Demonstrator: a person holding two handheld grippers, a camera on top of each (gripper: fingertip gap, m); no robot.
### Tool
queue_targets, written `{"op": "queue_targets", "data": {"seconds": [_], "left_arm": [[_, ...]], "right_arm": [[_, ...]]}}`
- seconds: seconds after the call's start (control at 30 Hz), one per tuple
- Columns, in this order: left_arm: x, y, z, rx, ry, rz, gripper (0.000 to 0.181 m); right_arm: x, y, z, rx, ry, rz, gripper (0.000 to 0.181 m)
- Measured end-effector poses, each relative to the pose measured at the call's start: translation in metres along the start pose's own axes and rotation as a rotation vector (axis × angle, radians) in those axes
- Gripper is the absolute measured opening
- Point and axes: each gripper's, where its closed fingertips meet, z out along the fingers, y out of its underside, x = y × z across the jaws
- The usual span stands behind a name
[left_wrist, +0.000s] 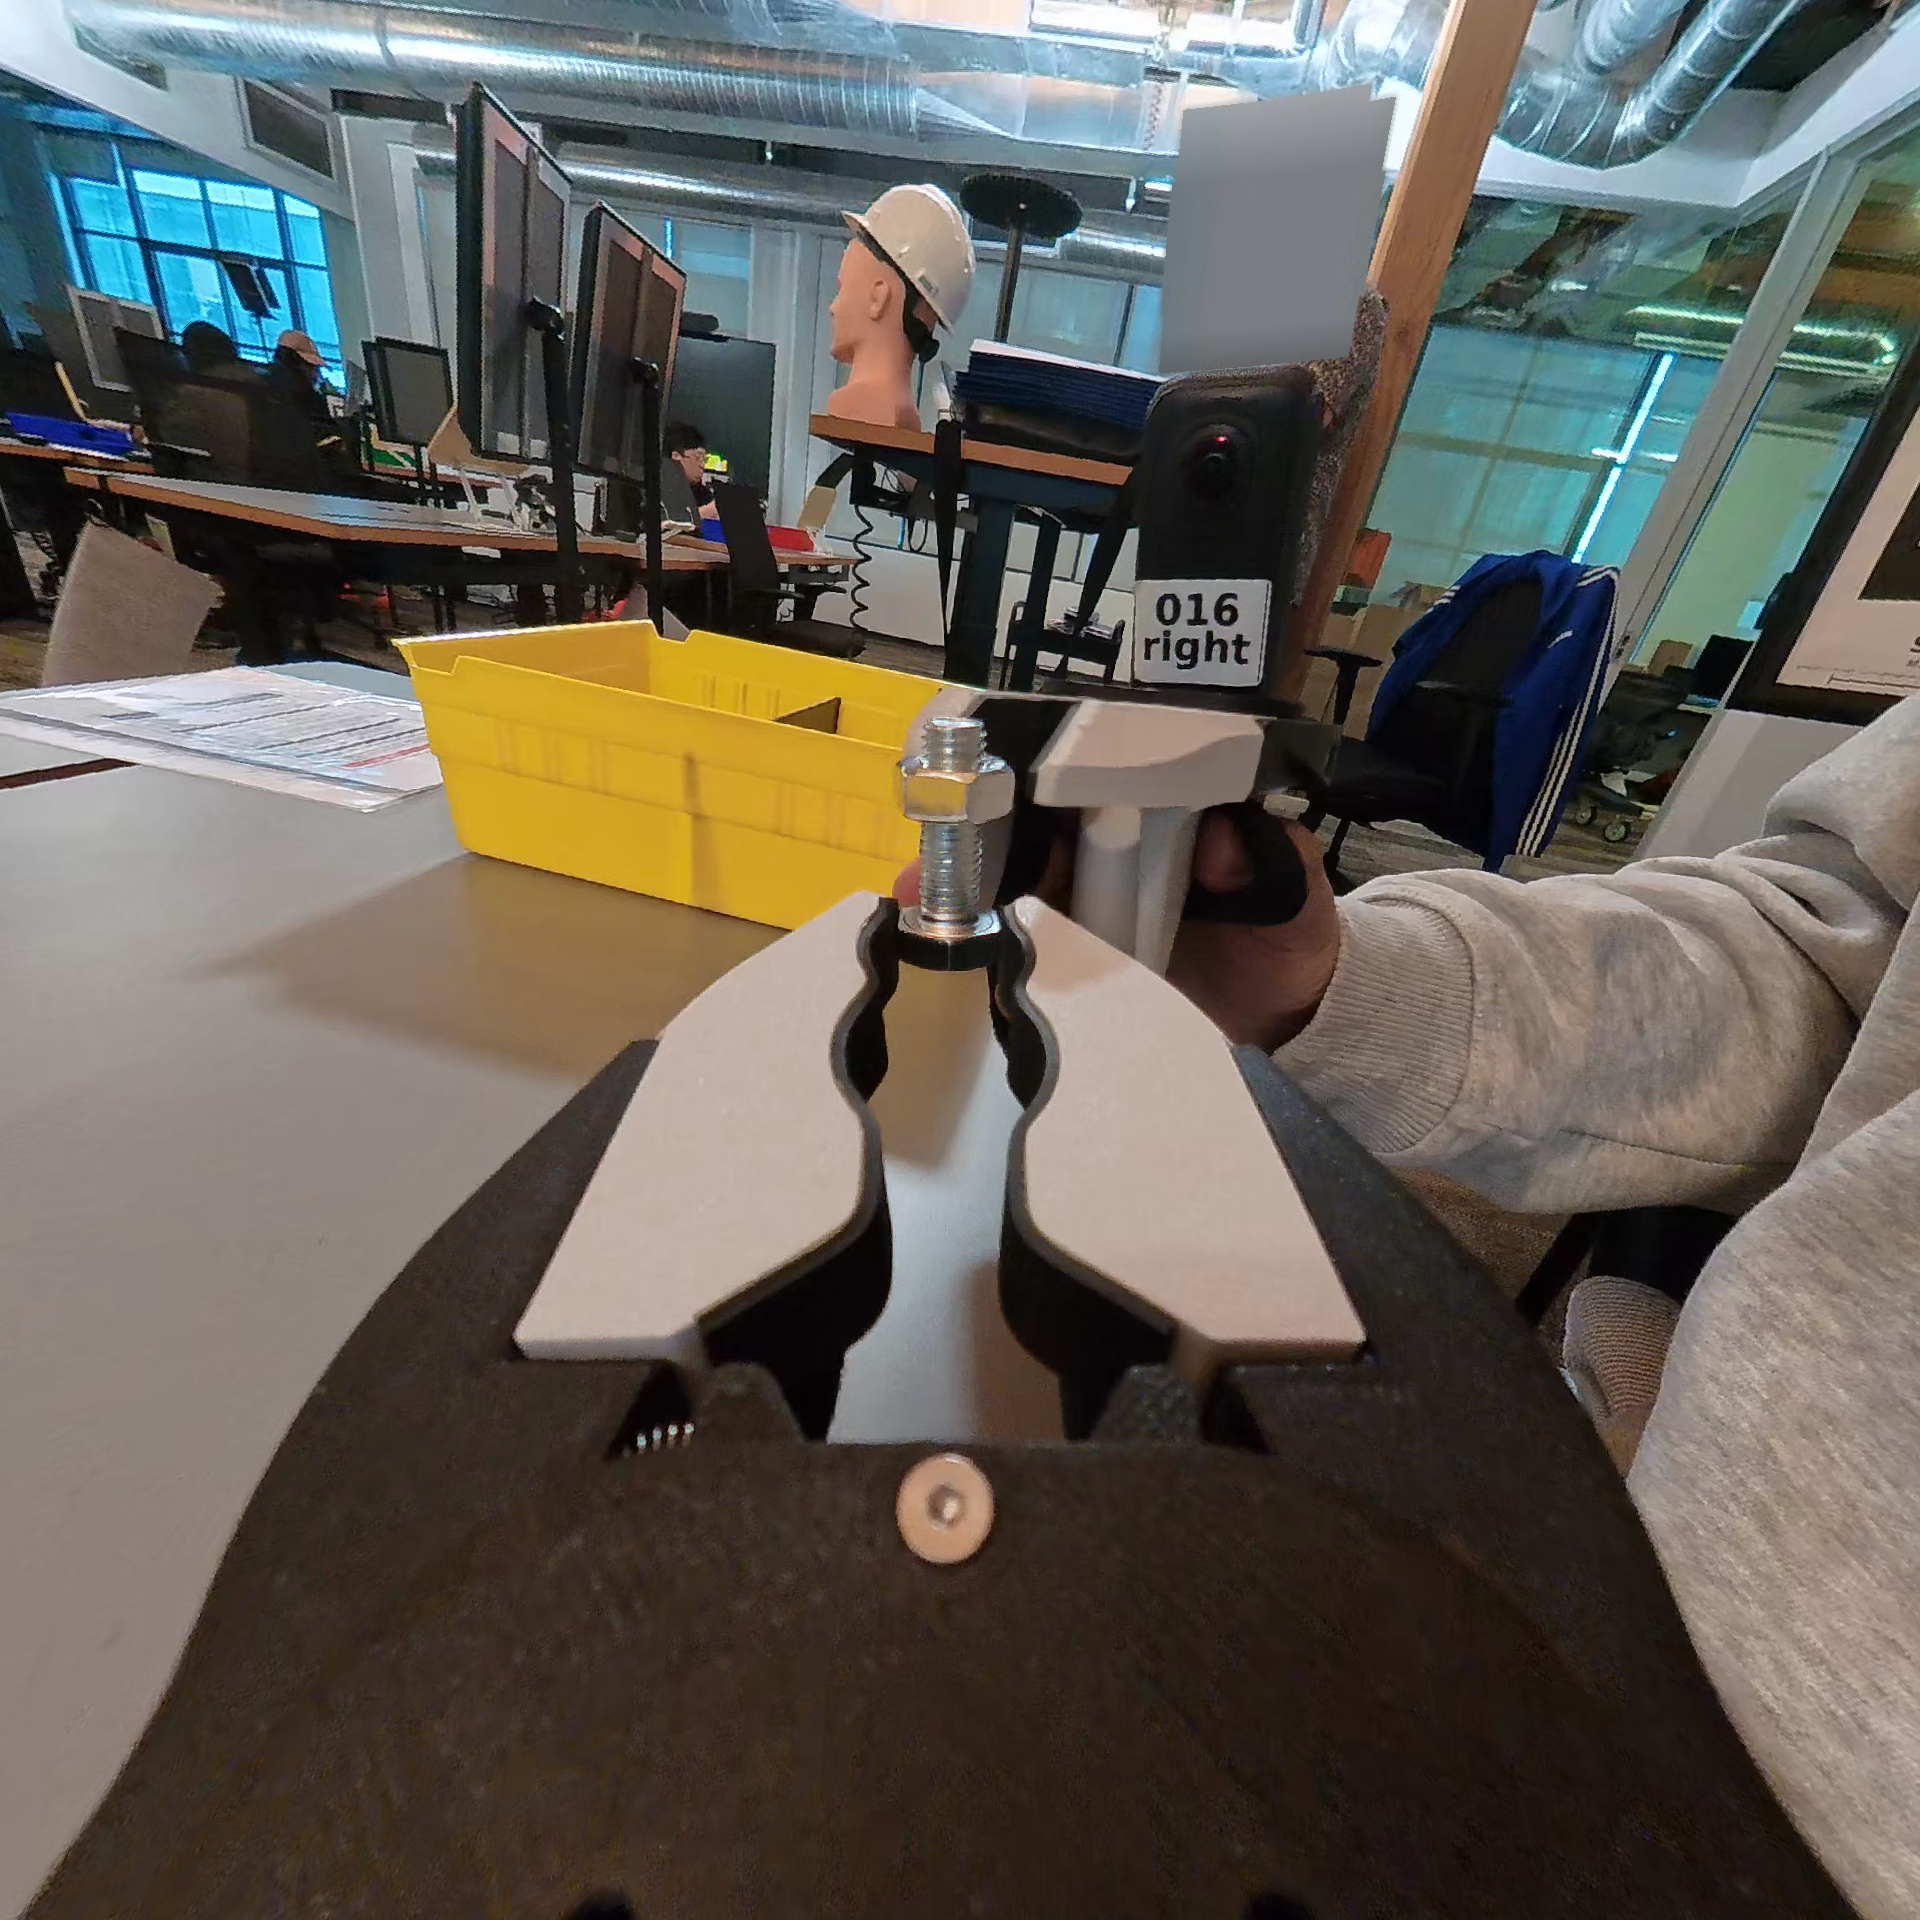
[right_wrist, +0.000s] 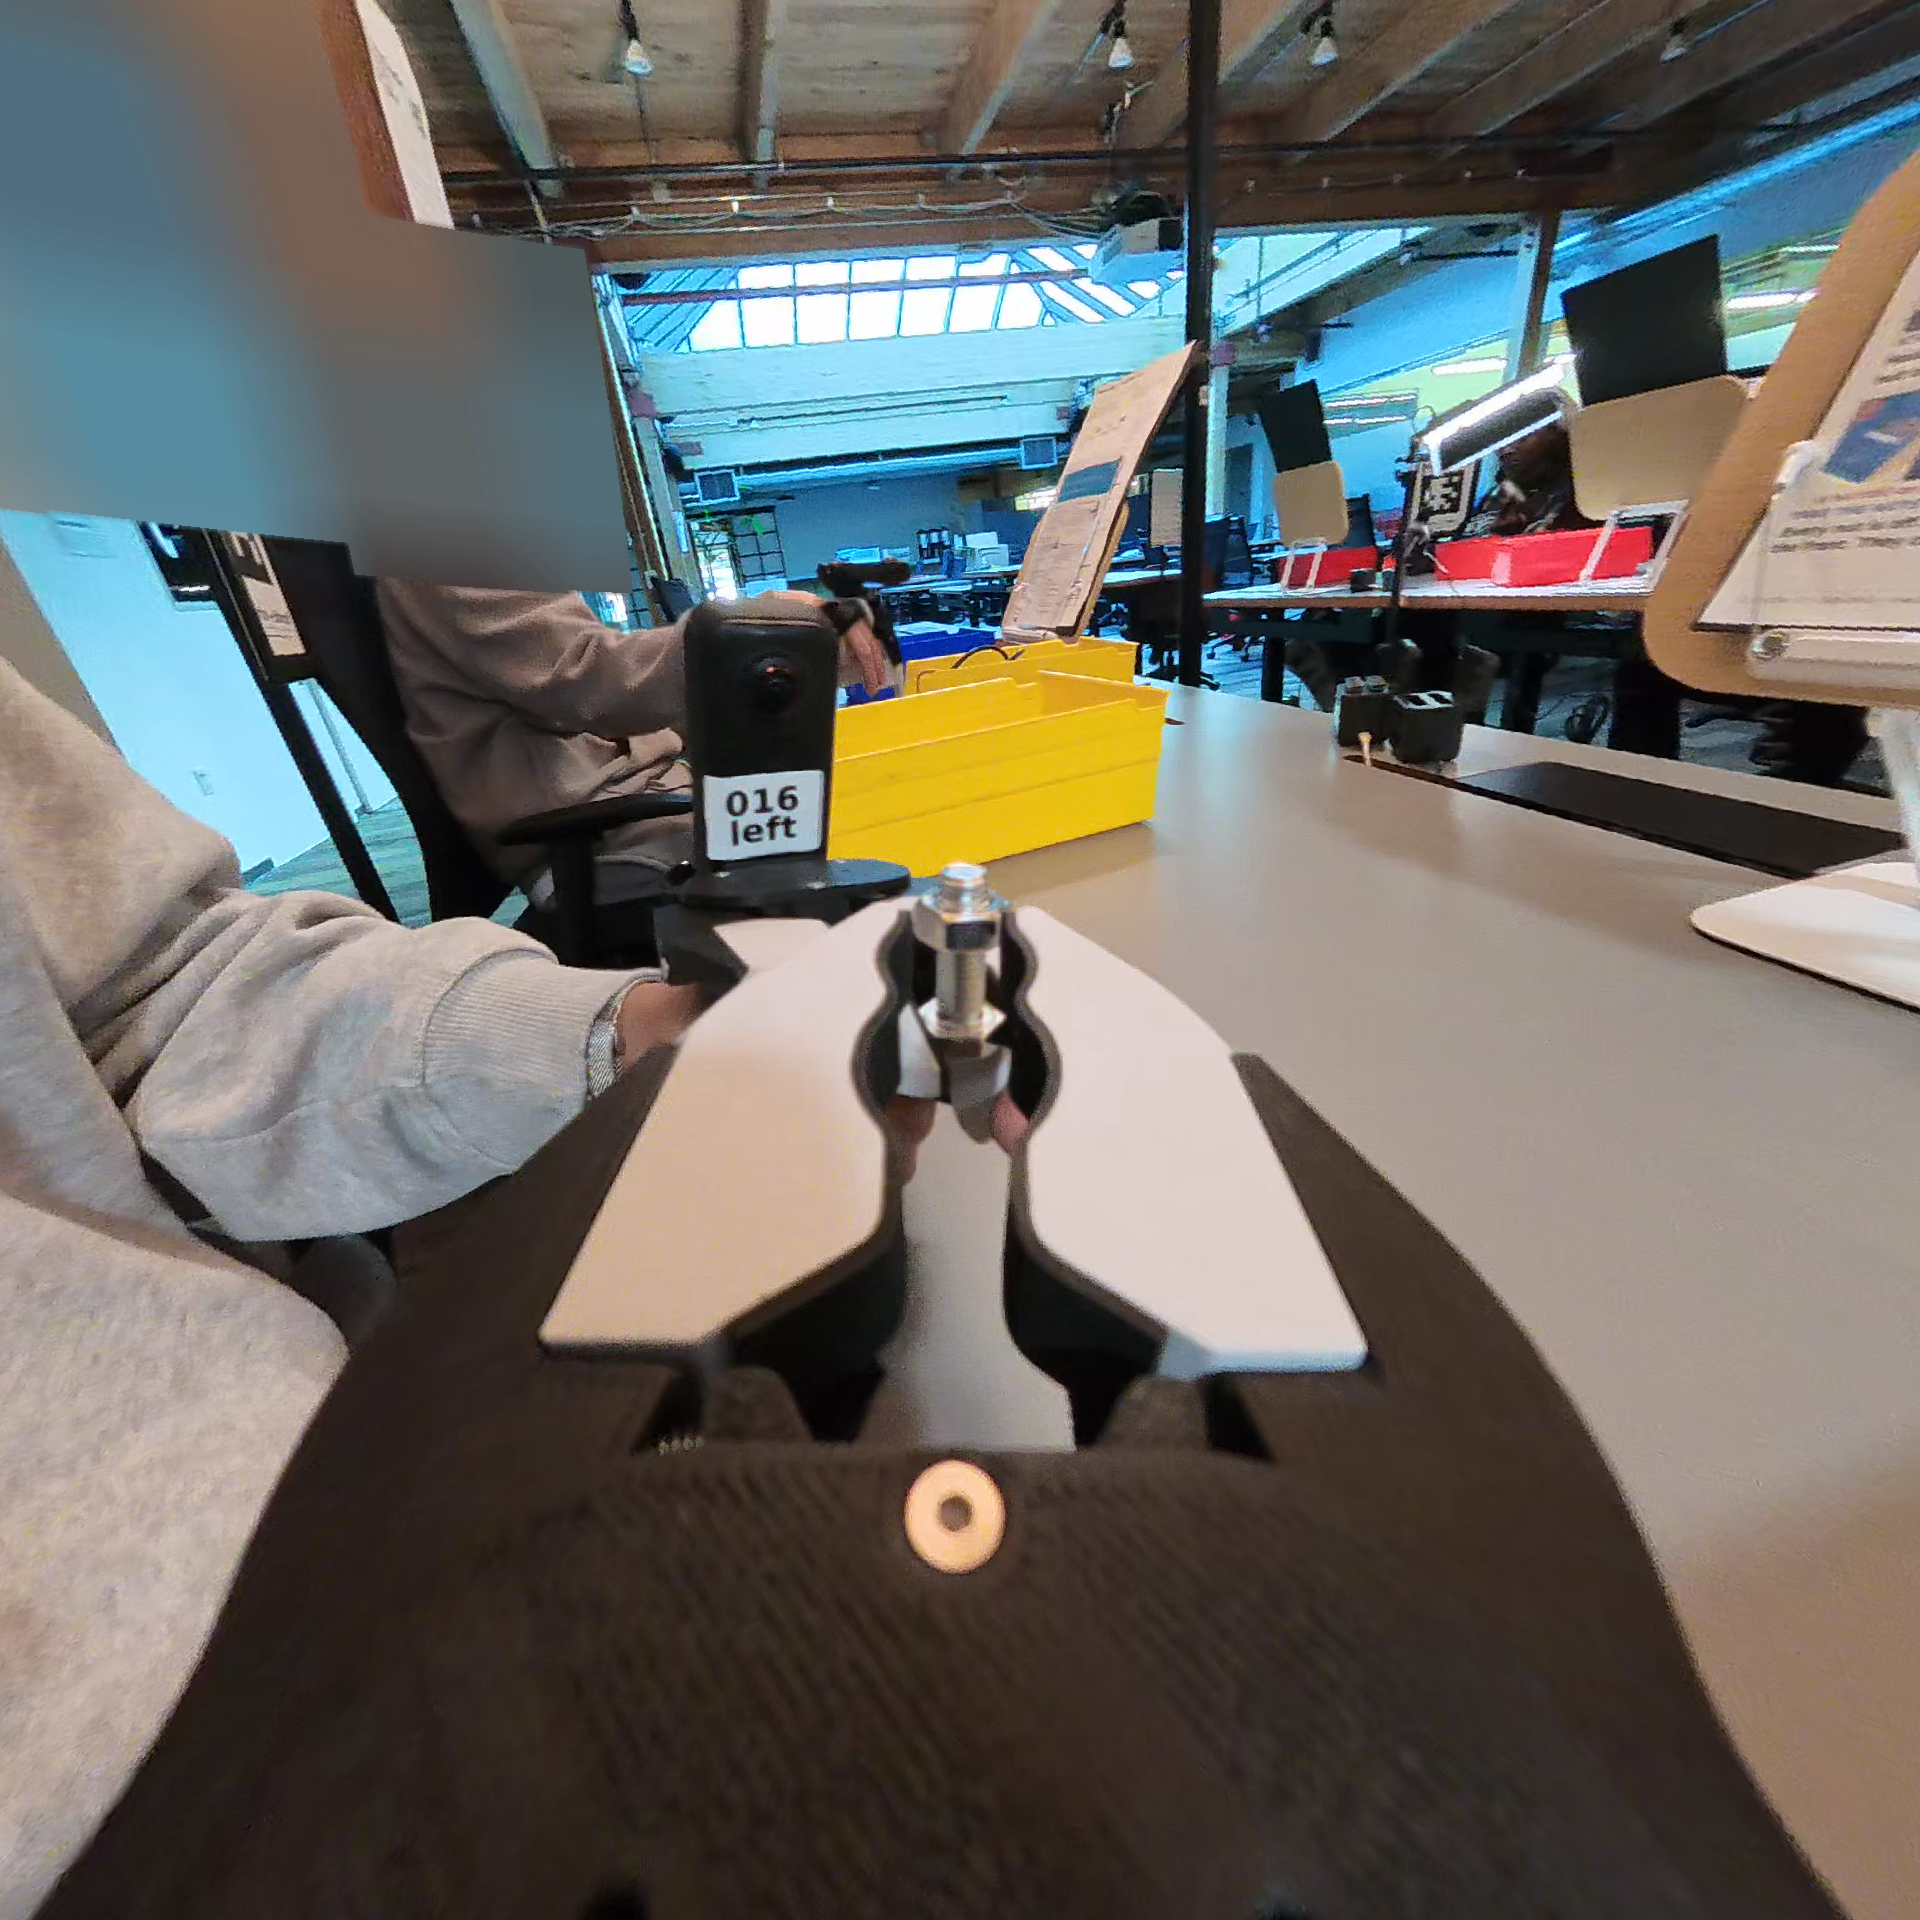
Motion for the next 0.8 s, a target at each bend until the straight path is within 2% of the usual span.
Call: {"op": "queue_targets", "data": {"seconds": [0.27, 0.4, 0.5, 0.8], "left_arm": [[-0.001, -0.003, -0.002, 0.009, -0.004, -0.001, 0.018], [-0.001, -0.001, -0.001, 0.000, -0.002, 0.000, 0.018], [0.001, 0.000, 0.000, -0.001, 0.002, 0.004, 0.019], [-0.002, -0.003, -0.002, 0.014, -0.005, -0.005, 0.018]], "right_arm": [[0.016, 0.003, -0.003, -0.016, 0.094, 0.001, 0.012], [0.002, -0.002, 0.000, 0.013, 0.011, -0.005, 0.020], [-0.002, 0.004, 0.004, -0.023, 0.012, -0.033, 0.022], [0.013, 0.003, -0.002, -0.022, 0.092, -0.030, 0.012]]}}
